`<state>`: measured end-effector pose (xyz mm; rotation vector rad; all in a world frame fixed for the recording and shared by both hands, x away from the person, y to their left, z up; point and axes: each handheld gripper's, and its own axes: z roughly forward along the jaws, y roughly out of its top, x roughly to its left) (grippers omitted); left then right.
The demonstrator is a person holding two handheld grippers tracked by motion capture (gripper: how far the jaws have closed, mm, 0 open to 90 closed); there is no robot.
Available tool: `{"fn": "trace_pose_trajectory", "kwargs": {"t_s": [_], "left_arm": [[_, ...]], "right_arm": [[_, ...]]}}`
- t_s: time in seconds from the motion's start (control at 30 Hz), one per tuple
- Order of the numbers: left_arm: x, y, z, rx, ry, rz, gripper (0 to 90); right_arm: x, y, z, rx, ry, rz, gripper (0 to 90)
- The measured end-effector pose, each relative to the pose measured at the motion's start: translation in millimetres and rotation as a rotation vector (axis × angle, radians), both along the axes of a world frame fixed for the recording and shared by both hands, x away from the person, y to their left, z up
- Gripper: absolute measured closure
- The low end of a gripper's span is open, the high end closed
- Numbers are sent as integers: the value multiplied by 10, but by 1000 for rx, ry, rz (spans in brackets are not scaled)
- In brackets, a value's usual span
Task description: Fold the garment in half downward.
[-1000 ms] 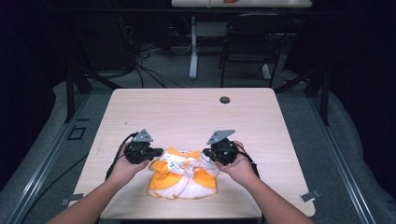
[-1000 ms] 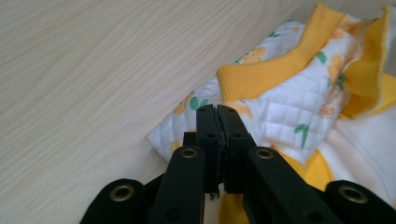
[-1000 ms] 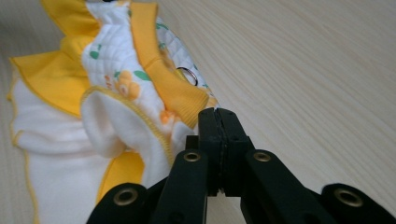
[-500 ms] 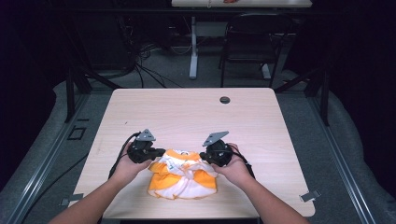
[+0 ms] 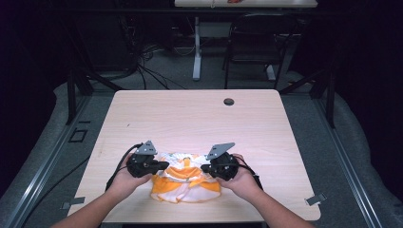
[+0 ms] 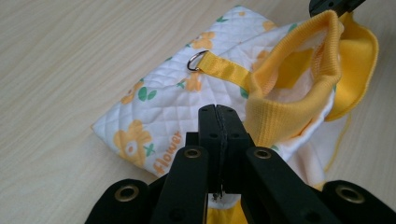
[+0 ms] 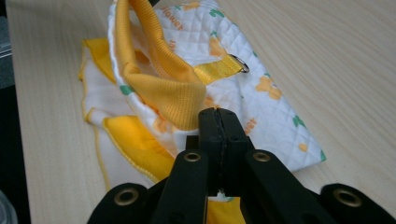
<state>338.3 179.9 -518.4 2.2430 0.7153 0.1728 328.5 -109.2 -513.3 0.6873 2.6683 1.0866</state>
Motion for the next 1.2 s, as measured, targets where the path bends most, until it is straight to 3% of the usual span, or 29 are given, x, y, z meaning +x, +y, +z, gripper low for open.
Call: {"fn": "trace_pose_trajectory", "kwargs": {"t_s": [0.13,0.4,0.63,1.1,1.13,1.2], "left_arm": [[-83,-20,-54,5,10,-21,900],[-234,-32,-180,-2,20,-45,900],[-343,21,-272,-8,35,-41,900],[-427,101,-443,-8,46,-24,900],[-428,100,-452,-11,45,-22,900],[-431,100,-469,-12,44,-21,900]], "right_arm": [[-75,8,-22,-10,-6,14,895],[-220,23,-163,-24,31,43,887],[-338,22,-302,-32,48,47,888],[-410,-1,-460,-17,84,38,894],[-405,-7,-451,-42,80,44,894],[-411,-2,-477,-19,88,36,895]]}}
